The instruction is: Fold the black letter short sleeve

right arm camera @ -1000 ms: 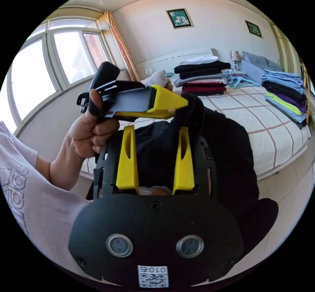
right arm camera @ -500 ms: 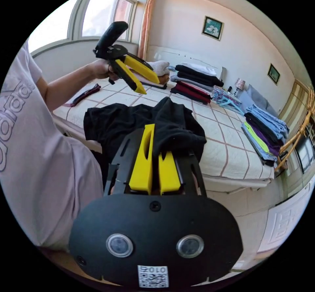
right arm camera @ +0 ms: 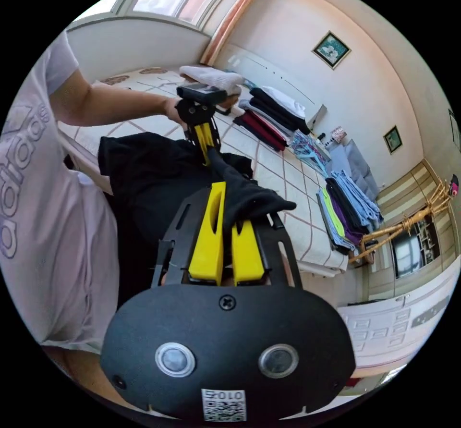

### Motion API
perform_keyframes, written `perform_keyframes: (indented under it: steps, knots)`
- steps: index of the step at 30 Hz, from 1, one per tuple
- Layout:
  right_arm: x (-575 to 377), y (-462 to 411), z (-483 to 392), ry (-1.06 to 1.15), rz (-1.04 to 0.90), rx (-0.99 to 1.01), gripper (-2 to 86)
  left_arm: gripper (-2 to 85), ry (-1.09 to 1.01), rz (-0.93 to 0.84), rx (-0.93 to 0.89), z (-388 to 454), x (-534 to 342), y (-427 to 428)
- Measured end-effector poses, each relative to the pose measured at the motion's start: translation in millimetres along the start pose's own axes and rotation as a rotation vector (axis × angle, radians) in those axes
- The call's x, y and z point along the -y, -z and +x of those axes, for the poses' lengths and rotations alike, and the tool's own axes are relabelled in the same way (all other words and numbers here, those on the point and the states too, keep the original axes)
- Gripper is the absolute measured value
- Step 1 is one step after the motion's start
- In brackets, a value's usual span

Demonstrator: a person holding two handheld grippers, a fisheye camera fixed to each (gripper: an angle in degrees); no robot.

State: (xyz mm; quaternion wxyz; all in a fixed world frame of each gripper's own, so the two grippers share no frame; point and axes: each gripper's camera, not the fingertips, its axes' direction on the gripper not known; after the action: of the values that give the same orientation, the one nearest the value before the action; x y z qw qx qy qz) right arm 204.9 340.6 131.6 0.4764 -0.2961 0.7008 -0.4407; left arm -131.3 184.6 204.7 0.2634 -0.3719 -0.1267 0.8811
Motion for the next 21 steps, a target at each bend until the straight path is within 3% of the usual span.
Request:
perform_keyframes:
  steps: [3,7,12,15,17,21]
  knots:
    - [49,-2,68,-0.044,-0.043,-0.072,1.1,0.0,0.275,0.122,0.077,-69,-12,56]
    - [111,85,148,-0.176,0.284,-0.099,1.1,-0.4,0.55,0.397,0.381,-110,-48,230]
    - [113,156,166,-0.192,0.596,-0.04,1.0,-0.2,0.565,0.539,0.804,-33,-73,358]
    - [102,146,143,-0.148,0.604,-0.004,0.9,0.4,0.488,0.422,0.936,24,-73,341]
    - [92,104,117,-0.117,0.475,0.0,1.0,1.5,0.453,0.304,0.852,48,-76,296]
    - [65,11,90,-0.128,0.224,0.196,1.0,7.6,0.482,0.074,0.246,97,-110,137]
